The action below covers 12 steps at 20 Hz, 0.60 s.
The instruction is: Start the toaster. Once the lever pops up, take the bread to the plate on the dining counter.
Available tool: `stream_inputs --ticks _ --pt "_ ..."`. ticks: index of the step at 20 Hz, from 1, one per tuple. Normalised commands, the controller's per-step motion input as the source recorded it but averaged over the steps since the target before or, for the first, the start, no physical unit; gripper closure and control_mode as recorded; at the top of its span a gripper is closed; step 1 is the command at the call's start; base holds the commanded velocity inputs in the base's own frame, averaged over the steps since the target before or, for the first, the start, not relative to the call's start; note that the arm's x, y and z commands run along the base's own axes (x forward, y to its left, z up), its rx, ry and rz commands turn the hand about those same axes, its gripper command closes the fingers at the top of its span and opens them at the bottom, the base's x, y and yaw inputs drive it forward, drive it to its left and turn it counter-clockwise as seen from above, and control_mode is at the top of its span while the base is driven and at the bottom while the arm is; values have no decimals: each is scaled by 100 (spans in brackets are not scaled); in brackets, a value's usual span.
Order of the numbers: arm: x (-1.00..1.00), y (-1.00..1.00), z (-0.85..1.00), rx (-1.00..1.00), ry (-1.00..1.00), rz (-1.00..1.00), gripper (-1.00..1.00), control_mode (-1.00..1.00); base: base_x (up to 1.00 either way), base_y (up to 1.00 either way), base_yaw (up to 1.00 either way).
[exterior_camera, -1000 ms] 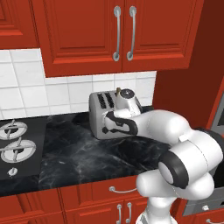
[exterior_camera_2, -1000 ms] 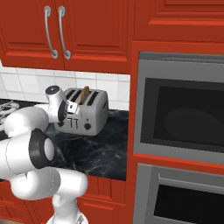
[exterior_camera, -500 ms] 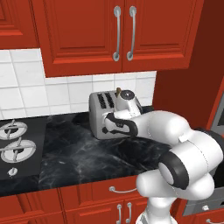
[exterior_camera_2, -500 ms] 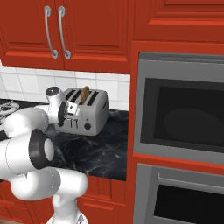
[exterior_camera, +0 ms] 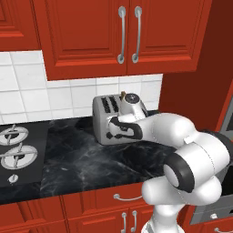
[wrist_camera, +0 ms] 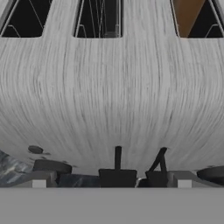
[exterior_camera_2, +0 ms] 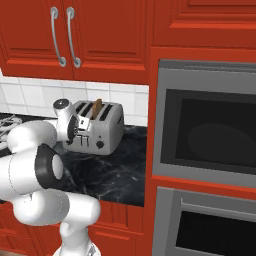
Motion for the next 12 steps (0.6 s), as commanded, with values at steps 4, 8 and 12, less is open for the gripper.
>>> stream_inputs --ticks 4,8,12 --pt "13 0 0 0 0 0 -100 -100 0 0 0" --pt "2 0 0 0 0 0 -100 -100 0 0 0" --pt "0 0 -1 0 0 0 -100 -100 0 0 0"
